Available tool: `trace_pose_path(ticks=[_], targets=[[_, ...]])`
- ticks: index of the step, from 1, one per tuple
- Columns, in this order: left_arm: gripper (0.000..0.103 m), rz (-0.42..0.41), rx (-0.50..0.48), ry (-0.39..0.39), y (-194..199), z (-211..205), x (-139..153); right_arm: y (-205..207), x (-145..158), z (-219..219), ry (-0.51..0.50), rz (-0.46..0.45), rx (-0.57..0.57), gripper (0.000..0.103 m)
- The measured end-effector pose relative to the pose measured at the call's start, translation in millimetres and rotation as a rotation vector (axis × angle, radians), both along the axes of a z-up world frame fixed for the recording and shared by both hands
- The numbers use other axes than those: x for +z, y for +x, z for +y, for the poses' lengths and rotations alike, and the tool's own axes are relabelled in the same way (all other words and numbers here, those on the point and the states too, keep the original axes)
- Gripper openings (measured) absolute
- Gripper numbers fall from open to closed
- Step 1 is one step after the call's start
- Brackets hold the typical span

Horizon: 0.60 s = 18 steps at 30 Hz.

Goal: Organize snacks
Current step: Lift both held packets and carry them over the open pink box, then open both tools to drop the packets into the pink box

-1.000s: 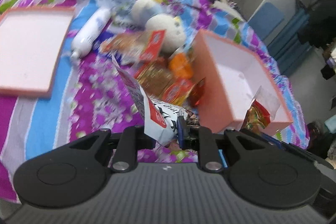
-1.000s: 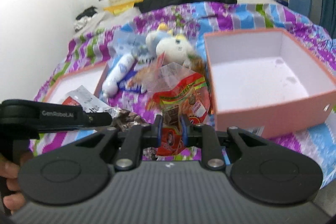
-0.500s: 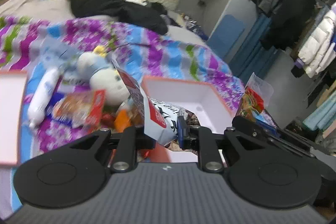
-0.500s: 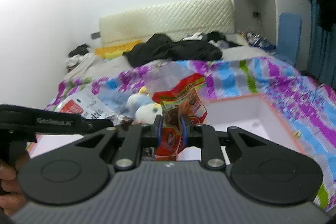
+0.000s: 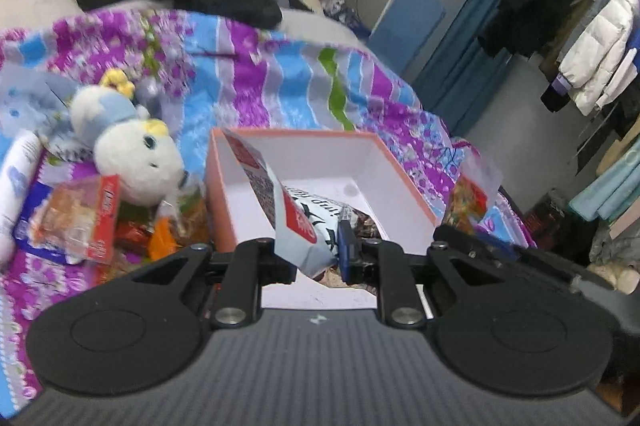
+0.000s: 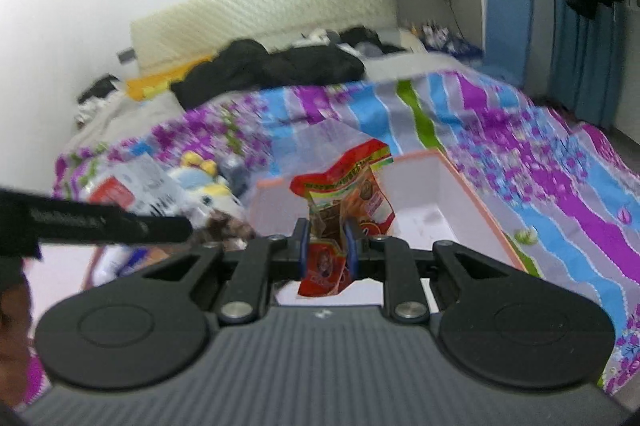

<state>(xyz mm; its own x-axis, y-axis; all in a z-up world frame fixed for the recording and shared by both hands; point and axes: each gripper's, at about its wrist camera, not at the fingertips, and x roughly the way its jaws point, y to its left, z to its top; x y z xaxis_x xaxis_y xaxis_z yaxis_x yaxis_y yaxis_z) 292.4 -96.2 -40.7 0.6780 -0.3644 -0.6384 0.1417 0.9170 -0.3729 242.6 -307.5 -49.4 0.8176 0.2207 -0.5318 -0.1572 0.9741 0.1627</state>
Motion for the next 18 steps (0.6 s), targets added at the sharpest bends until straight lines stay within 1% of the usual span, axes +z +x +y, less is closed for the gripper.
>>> trace_pose_path(ticks=[5, 7, 8, 10, 11, 14, 16, 18], targets=[[0.022, 0.097, -0.042, -0.006, 44.6, -10.4, -24.0, 29.4, -29.8, -12.6, -0.019, 0.111, 0.004, 0.022], [0.022, 0.139, -0.074, -0.032, 58.7, -17.3, -33.0, 38.1, -41.9, -15.2, -0.047, 0.150, 0.000, 0.022], [0.022, 0.154, -0.082, -0.029, 64.0, -22.5, -36.9, 43.1, -48.7, -18.0, -0.055, 0.171, -0.003, 0.022], [0.022, 0.179, -0.096, 0.019, 75.7, -35.5, -44.0, 50.4, -62.2, -25.7, -0.057, 0.214, -0.029, 0.022], [0.022, 0.198, -0.100, 0.027, 81.9, -40.4, -48.5, 54.0, -68.9, -29.2, -0.063, 0.233, -0.028, 0.023], [0.022, 0.244, -0.108, 0.028, 97.6, -50.5, -60.1, 63.3, -81.6, -35.1, -0.085, 0.278, -0.015, 0.023], [0.023, 0.265, -0.113, 0.041, 105.5, -57.2, -66.2, 70.2, -89.7, -38.3, -0.078, 0.309, -0.014, 0.023], [0.023, 0.279, -0.115, 0.059, 109.2, -61.6, -70.9, 72.2, -95.2, -39.2, -0.080, 0.319, -0.018, 0.025]])
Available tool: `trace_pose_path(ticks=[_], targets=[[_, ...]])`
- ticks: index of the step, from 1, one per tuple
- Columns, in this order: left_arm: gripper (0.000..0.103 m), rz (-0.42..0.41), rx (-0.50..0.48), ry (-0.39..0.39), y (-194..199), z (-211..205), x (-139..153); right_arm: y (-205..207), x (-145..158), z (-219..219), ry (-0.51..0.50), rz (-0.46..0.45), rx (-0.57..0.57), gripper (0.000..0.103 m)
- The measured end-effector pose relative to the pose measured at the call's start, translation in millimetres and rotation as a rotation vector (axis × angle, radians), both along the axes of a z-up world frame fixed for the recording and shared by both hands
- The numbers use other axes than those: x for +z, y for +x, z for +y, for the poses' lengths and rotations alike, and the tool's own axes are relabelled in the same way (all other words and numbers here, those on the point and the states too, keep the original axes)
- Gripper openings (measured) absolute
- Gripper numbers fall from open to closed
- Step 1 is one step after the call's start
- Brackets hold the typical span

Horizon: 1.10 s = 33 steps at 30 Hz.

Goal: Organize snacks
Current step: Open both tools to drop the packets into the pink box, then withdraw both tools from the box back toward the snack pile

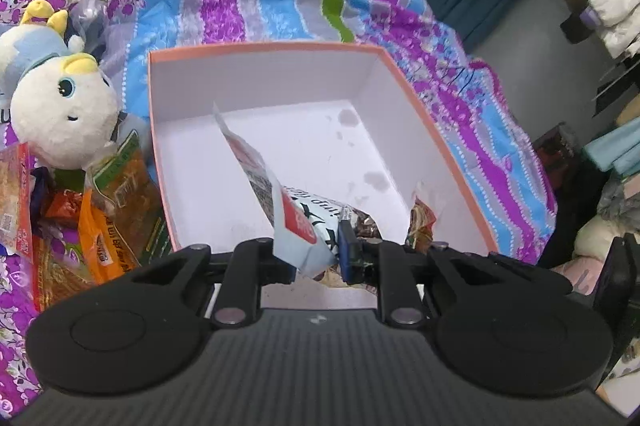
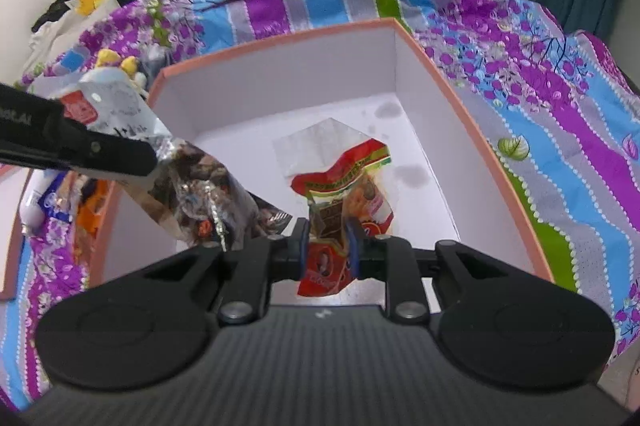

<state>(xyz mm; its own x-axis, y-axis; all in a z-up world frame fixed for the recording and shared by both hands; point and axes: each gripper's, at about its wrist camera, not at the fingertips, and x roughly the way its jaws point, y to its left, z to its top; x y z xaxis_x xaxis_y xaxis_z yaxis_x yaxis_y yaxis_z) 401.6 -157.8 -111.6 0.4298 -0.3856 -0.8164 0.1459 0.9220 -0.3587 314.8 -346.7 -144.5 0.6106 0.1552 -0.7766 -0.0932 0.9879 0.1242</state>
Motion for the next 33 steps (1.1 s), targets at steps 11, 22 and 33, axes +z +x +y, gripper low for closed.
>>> trace_pose_path(ticks=[11, 22, 33], targets=[[0.054, -0.095, 0.075, 0.088, -12.6, 8.4, 6.0, -5.7, -2.5, -4.6, 0.055, -0.018, -0.021, 0.052], [0.054, -0.244, 0.113, 0.068, -67.6, 39.1, 63.7, -34.8, 52.7, 7.5, 0.069, -0.182, -0.014, 0.076], [0.054, -0.353, 0.121, 0.043, -135.7, 65.0, 85.2, -109.7, 87.5, 27.7, 0.083, -0.366, 0.001, 0.076]])
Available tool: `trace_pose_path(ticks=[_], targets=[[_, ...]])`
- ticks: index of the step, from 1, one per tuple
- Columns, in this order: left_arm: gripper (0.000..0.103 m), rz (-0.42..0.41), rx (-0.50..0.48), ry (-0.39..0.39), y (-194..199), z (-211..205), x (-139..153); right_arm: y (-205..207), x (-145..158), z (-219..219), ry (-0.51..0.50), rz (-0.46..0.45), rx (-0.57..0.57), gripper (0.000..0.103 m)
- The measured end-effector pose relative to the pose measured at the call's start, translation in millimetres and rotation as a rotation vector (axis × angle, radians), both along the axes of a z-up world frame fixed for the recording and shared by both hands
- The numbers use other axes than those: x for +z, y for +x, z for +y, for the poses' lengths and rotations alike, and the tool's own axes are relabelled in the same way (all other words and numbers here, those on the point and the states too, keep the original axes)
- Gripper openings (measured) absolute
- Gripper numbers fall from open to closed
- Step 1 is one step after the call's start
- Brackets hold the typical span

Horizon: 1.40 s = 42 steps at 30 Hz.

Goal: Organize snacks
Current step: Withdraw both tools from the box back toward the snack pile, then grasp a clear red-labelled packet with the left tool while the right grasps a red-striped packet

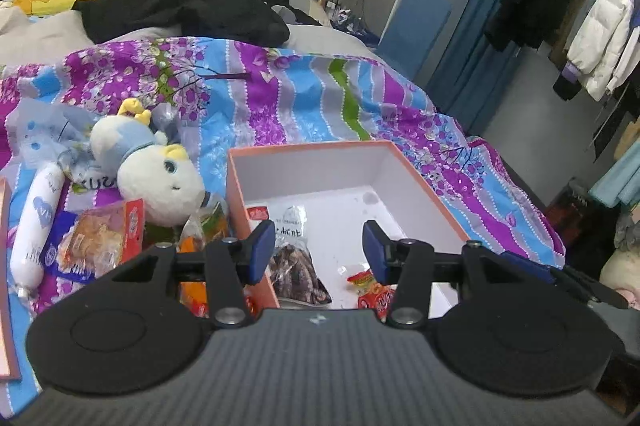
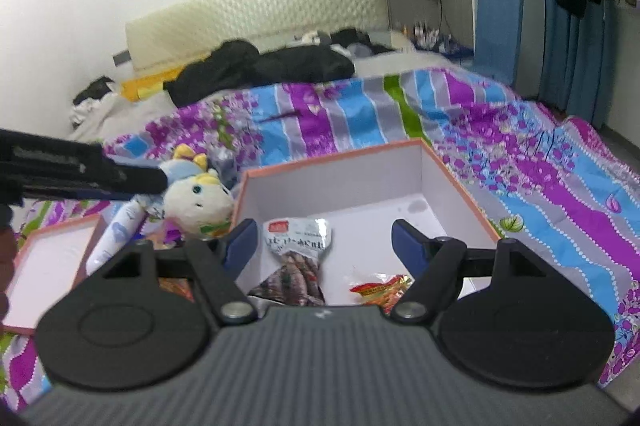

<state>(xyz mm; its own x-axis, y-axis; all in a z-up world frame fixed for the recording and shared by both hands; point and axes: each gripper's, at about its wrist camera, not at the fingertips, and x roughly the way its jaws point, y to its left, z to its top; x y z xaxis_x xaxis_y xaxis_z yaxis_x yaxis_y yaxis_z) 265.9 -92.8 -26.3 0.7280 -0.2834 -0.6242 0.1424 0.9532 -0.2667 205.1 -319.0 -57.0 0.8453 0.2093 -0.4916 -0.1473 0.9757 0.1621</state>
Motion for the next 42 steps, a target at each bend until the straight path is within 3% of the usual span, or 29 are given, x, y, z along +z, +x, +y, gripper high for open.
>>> trace_pose_path(ticks=[5, 9, 17, 24, 32, 39, 42], targets=[[0.054, -0.026, 0.033, 0.030, -28.7, 12.3, -9.4, -28.4, -2.3, 11.5, 0.025, -0.029, 0.015, 0.076], [0.054, -0.008, 0.076, -0.004, -50.8, 25.3, -19.7, -45.1, -8.0, 22.2, 0.025, -0.039, 0.028, 0.076], [0.054, -0.018, 0.108, 0.013, -85.5, 38.8, -38.6, -66.4, -21.6, 41.3, 0.026, -0.046, 0.027, 0.076], [0.054, -0.009, 0.119, 0.082, -113.1, 55.2, -66.6, -91.0, -39.3, 59.4, 0.027, -0.041, 0.050, 0.076], [0.054, 0.037, 0.166, 0.088, -141.0, 80.7, -90.8, -120.2, -63.7, 78.4, 0.044, -0.001, 0.096, 0.076], [0.057, 0.096, 0.205, 0.047, -170.2, 93.5, -116.3, -136.5, -82.1, 91.0, 0.020, 0.052, 0.126, 0.076], [0.064, 0.132, 0.224, 0.038, -169.9, 102.9, -131.4, -132.4, -87.9, 101.4, -0.012, 0.079, 0.135, 0.076]])
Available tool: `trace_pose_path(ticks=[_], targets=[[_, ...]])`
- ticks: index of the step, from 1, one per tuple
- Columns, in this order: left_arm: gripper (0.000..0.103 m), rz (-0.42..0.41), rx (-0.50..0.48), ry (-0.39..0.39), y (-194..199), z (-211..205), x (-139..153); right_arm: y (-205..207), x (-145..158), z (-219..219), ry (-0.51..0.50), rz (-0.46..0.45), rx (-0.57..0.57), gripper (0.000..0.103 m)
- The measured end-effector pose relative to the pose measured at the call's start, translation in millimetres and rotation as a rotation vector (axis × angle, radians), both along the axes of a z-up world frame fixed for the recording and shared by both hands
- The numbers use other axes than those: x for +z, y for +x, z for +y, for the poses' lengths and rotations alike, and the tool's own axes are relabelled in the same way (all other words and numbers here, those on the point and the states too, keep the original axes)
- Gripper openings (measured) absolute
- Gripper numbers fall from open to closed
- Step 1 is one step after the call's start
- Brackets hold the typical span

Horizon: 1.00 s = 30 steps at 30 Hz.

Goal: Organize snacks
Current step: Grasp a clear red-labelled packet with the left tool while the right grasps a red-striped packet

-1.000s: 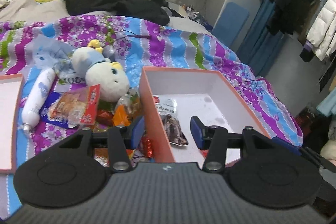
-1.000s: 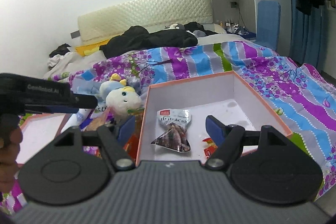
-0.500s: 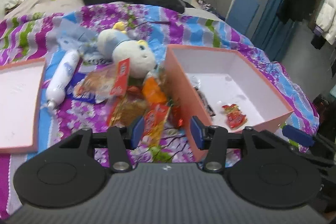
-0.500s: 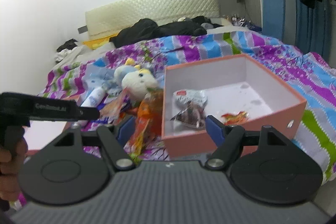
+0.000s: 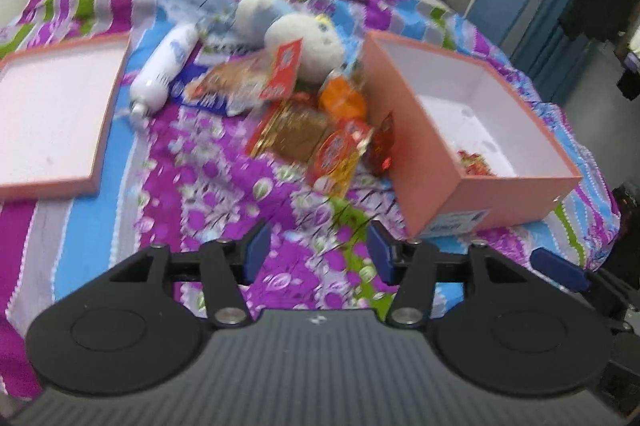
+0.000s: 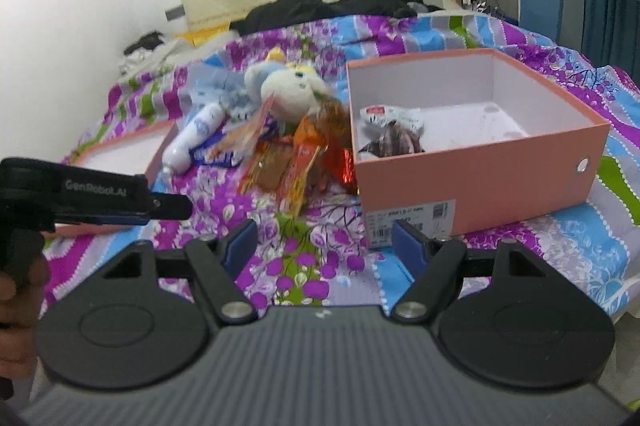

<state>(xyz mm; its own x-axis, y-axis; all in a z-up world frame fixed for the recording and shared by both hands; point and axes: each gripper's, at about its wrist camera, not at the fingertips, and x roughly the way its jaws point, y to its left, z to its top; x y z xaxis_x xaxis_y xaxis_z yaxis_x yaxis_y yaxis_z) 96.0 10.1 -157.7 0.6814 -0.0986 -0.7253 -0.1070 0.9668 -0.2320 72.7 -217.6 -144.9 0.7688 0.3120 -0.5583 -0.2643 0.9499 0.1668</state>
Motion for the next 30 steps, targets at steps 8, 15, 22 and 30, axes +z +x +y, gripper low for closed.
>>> trace_pose_path(ticks=[8, 15, 22, 30], targets=[[0.075, 0.059, 0.061, -0.058, 38.3, 43.0, -22.3, 23.1, -14.1, 35.6, -0.104, 0.012, -0.013, 0.071], [0.075, 0.099, 0.037, -0.135, 91.5, 68.7, -44.6, 50.4, -29.2, 70.7, -0.151, 0.011, 0.003, 0.065], [0.075, 0.081, 0.009, -0.091, 158.0, 90.7, -58.5, 92.9, -45.7, 100.2, -0.217, 0.005, -0.030, 0.057], [0.089, 0.041, -0.126, 0.045, 239.7, 84.1, -60.1, 142.3, -72.3, 128.2, -0.217, 0.083, 0.044, 0.062]])
